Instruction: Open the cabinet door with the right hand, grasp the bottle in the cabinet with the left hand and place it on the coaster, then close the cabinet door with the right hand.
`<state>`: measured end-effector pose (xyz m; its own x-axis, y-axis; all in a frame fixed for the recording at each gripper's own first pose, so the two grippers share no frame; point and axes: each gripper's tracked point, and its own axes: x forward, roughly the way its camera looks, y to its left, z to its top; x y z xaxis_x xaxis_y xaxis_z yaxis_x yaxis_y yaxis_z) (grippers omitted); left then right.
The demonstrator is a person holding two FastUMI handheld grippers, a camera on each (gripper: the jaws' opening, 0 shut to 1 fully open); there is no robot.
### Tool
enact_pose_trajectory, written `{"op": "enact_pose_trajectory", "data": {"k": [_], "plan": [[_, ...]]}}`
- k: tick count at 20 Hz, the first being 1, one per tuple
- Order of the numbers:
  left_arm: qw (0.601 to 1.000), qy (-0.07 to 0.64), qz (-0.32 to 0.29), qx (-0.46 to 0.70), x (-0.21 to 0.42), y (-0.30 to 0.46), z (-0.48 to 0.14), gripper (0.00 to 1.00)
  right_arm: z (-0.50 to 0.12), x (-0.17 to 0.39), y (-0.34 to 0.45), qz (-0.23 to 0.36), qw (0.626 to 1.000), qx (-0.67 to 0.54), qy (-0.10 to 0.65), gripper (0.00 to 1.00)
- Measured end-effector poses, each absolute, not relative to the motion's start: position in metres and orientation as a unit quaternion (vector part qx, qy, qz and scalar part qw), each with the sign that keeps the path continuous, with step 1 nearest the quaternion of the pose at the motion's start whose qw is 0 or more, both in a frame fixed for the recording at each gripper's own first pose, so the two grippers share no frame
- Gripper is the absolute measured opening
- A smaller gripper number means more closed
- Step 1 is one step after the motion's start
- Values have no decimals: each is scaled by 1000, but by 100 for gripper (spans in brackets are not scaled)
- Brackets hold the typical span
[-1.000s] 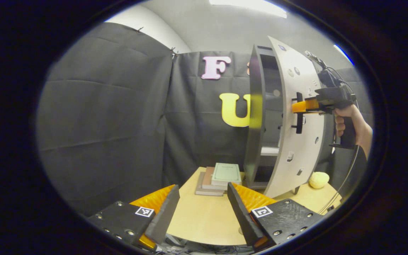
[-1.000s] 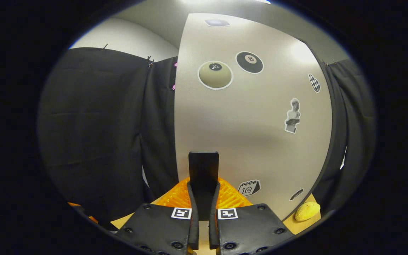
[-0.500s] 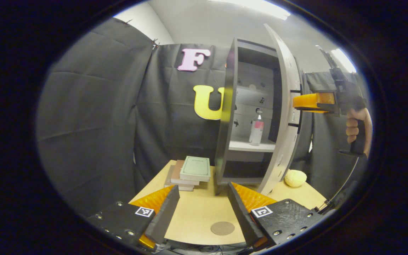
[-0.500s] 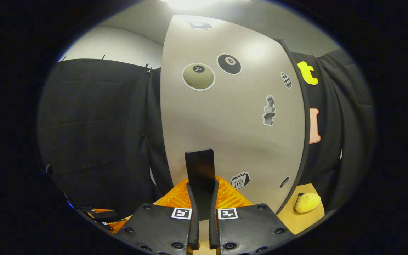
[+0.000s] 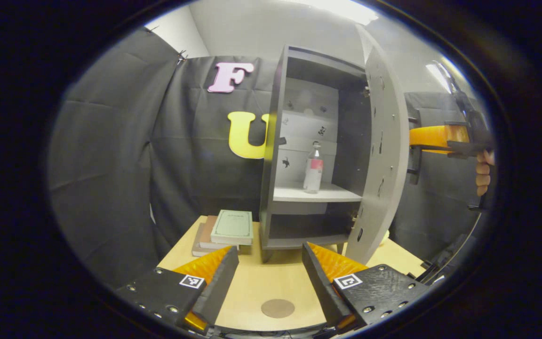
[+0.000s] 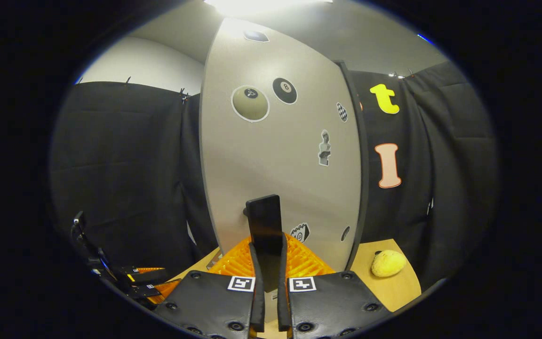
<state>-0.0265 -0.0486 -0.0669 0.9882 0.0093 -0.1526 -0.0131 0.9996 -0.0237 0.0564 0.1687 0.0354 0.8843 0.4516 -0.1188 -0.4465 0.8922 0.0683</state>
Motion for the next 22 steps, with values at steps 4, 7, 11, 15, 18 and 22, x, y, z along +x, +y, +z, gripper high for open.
{"op": "enact_pose_trajectory", "data": {"k": [4,7,11,15,18,22], "plan": [[997,72,-19,-12,-16,-66,-60,82,36,54,147,196,978,26,64,11],[997,74,-37,-7,-9,-79,-63,82,36,51,131,163,984,31,62,12],[995,80,-59,-9,-1,-97,-68,82,39,42,111,128,990,26,59,11],[994,76,-77,-9,8,-115,-66,84,38,29,96,110,992,22,57,11],[993,78,-89,-3,8,-124,-68,82,39,31,84,96,994,30,46,11],[992,84,-96,-5,7,-128,-75,82,40,38,78,85,995,41,32,11]]}}
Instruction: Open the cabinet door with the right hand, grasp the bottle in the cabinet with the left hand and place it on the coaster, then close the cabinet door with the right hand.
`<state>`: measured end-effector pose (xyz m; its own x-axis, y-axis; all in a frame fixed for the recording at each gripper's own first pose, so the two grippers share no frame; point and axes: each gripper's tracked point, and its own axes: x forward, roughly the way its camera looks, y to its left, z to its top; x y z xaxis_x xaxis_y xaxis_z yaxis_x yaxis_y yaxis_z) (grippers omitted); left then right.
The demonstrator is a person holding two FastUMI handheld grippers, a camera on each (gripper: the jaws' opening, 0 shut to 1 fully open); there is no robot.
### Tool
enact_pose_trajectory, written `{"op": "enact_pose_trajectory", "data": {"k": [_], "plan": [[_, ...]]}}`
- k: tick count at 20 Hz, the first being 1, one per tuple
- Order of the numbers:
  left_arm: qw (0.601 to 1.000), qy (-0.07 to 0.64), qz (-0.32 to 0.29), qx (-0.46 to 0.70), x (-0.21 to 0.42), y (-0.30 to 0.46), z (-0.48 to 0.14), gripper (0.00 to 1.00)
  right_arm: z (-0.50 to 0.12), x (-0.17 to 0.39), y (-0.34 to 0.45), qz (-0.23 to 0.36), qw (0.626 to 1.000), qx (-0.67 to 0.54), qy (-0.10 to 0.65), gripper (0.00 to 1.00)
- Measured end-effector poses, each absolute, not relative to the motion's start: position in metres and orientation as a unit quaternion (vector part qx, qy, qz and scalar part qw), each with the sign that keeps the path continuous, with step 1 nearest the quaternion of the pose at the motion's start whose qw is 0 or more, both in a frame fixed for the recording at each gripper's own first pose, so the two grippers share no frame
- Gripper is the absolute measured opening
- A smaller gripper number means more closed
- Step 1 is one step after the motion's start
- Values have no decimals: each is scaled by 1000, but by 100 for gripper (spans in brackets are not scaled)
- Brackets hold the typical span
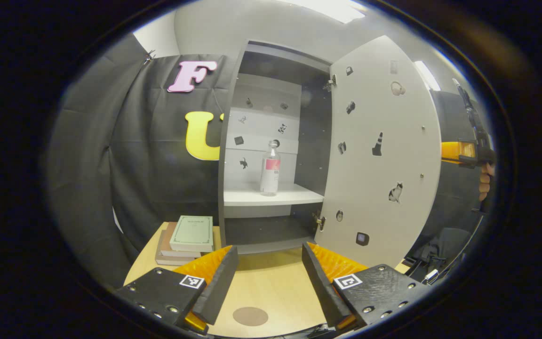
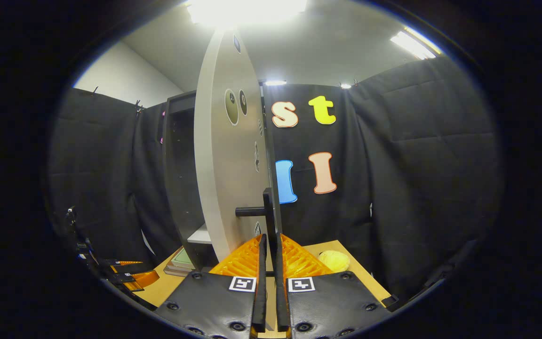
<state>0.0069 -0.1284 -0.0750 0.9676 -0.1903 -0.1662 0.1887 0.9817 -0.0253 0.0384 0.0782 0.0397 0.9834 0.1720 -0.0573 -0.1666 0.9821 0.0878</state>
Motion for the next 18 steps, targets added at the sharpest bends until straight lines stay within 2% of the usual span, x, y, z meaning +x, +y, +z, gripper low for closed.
{"op": "enact_pose_trajectory", "data": {"k": [4,7,8,10,11,15,17,18], "plan": [[992,84,-94,-11,9,-129,-75,84,40,43,56,62,997,38,26,9],[992,78,-99,-9,9,-130,-72,84,39,46,34,44,998,38,23,5],[992,74,-101,-10,10,-130,-70,84,39,45,31,48,998,41,23,0],[992,71,-102,-12,12,-129,-68,84,37,42,33,62,996,54,23,12],[992,70,-102,-11,13,-129,-67,83,36,39,32,65,996,62,24,7],[992,66,-103,-3,25,-127,-59,82,27,27,16,47,996,70,37,7],[993,55,-107,2,39,-127,-46,82,21,12,-1,27,996,68,44,0],[993,48,-108,6,47,-126,-37,82,21,5,-9,15,996,68,46,4]]}}
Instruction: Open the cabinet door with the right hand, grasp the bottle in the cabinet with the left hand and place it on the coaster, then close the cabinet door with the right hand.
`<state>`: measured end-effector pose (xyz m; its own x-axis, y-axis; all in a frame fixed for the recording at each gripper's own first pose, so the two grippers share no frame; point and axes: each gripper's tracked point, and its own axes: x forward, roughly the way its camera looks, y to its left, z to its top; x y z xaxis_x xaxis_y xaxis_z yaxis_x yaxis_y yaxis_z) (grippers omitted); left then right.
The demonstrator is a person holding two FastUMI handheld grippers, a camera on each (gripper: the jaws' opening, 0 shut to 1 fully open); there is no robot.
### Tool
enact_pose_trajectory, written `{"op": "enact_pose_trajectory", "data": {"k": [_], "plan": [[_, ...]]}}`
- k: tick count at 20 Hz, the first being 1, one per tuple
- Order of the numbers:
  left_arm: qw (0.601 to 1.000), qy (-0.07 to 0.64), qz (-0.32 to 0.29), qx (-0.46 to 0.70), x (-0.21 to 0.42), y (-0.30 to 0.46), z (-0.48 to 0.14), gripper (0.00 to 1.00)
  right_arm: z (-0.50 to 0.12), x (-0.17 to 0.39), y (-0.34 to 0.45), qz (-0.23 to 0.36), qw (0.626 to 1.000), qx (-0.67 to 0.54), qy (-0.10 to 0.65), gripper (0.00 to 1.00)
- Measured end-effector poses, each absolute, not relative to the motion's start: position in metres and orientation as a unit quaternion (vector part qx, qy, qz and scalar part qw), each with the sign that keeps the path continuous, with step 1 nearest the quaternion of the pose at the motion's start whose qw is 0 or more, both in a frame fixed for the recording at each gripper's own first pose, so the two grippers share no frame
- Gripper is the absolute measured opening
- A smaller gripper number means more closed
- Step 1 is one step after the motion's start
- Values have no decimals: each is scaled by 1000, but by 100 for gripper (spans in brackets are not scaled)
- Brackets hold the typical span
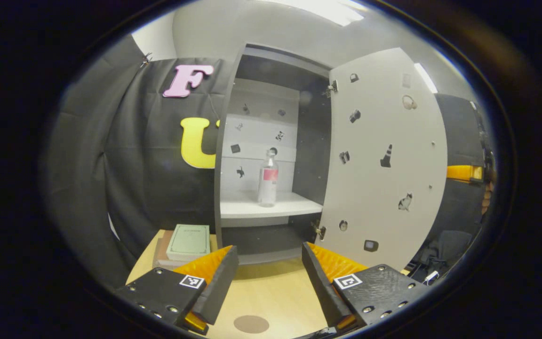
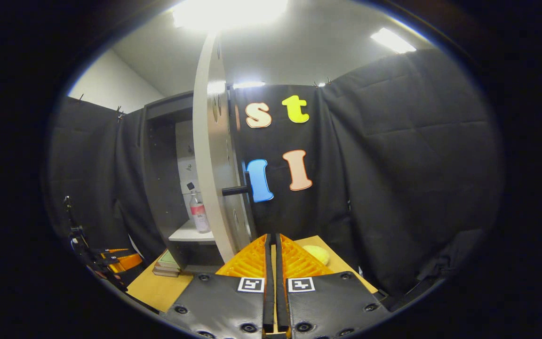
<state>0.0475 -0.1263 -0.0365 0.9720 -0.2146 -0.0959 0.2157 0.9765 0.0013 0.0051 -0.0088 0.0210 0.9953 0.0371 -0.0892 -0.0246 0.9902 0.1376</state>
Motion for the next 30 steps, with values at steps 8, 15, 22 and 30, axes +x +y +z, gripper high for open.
{"op": "enact_pose_trajectory", "data": {"k": [8,15,22,30], "plan": [[993,-2,-117,6,141,-143,33,84,23,9,-68,-51,996,62,48,15],[995,-2,-101,0,242,-153,56,82,18,68,-90,-61,993,75,61,69],[995,2,-94,16,333,-174,43,84,14,126,-122,-82,992,72,61,98],[995,29,-88,24,403,-190,1,84,-11,165,-146,-97,988,73,93,98]]}}
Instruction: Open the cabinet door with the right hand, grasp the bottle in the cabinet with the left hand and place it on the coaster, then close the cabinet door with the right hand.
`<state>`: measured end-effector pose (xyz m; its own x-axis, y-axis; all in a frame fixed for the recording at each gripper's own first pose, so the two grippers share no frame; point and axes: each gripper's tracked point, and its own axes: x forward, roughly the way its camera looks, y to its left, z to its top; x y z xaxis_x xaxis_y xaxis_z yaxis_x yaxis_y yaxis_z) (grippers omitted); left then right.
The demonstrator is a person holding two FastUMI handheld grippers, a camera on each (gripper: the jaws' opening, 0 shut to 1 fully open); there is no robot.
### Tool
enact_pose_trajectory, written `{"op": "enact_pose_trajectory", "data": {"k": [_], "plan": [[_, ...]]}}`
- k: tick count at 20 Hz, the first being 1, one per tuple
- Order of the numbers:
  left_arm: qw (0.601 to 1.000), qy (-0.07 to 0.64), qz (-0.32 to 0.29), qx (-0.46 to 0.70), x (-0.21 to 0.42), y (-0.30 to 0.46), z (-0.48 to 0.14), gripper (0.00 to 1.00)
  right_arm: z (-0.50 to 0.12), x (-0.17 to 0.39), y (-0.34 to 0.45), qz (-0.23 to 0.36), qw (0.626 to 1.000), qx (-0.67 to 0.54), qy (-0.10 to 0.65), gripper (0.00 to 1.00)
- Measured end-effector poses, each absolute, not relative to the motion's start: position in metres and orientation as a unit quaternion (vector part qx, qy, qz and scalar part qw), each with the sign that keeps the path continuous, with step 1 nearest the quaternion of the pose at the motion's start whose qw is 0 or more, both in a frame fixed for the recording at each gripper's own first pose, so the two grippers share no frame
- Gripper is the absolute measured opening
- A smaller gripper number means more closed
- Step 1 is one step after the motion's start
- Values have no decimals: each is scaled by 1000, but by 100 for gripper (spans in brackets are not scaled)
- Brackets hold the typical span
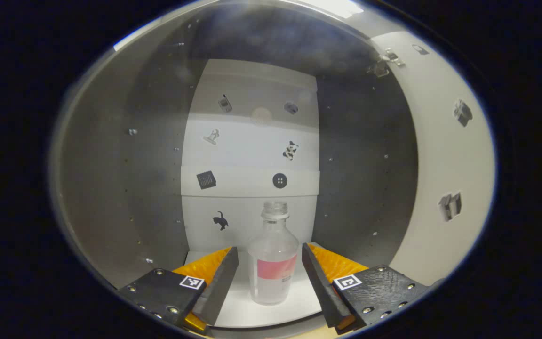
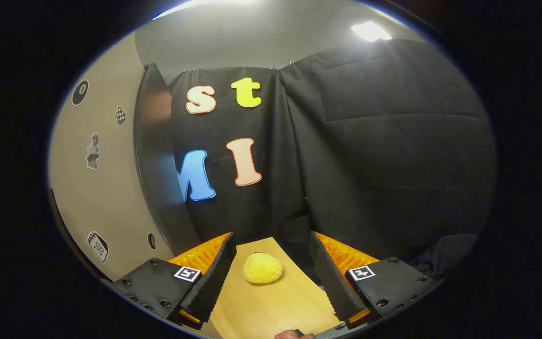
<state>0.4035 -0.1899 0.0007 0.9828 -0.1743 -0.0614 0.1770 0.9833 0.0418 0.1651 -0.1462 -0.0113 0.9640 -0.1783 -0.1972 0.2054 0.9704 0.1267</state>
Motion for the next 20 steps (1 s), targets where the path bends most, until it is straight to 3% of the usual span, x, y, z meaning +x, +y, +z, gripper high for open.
{"op": "enact_pose_trajectory", "data": {"k": [10,13,20], "plan": [[995,37,-92,17,434,-200,-22,83,-26,205,-150,-77,988,75,111,98],[995,34,-86,29,431,-199,-21,75,-28,216,-141,-51,989,72,115,98],[994,14,-93,49,375,-204,2,72,-38,219,-130,-14,990,75,116,98]]}}
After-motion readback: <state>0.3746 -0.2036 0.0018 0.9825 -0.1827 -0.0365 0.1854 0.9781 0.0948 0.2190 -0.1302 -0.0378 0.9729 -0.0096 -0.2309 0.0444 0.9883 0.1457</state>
